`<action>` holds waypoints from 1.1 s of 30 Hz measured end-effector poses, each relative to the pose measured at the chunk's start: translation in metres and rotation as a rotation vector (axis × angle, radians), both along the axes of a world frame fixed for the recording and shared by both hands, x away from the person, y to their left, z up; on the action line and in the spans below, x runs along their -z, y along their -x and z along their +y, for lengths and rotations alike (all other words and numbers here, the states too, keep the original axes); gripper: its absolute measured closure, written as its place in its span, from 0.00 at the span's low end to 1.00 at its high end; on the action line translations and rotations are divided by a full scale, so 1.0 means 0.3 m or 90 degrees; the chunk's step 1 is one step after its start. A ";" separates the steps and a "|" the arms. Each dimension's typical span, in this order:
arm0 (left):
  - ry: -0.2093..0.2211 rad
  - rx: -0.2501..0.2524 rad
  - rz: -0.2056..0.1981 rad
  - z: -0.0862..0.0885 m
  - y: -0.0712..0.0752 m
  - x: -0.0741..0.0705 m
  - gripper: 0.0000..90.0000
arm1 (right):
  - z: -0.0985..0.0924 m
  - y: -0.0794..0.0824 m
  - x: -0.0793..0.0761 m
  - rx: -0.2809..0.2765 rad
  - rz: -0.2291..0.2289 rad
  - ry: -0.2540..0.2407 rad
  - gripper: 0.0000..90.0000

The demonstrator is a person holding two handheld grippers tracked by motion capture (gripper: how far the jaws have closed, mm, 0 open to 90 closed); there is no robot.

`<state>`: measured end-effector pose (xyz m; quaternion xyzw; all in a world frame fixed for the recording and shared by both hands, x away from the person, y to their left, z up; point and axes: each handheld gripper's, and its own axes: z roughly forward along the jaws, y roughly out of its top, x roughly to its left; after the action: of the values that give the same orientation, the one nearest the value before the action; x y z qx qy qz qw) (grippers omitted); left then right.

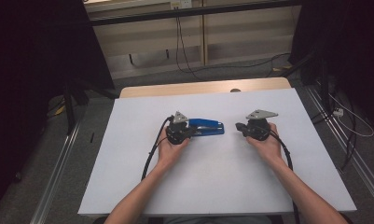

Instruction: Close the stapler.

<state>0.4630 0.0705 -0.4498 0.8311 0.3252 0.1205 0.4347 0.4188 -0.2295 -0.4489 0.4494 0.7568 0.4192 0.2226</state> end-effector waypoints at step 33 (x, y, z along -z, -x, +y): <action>0.039 -0.057 0.003 0.099 0.030 -0.024 0.37 | -0.033 0.031 -0.017 0.035 -0.019 -0.063 0.32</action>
<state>0.4540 0.1002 -0.4426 0.8025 0.3664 0.1276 0.4533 0.4094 -0.2394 -0.4437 0.4739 0.7192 0.4565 0.2231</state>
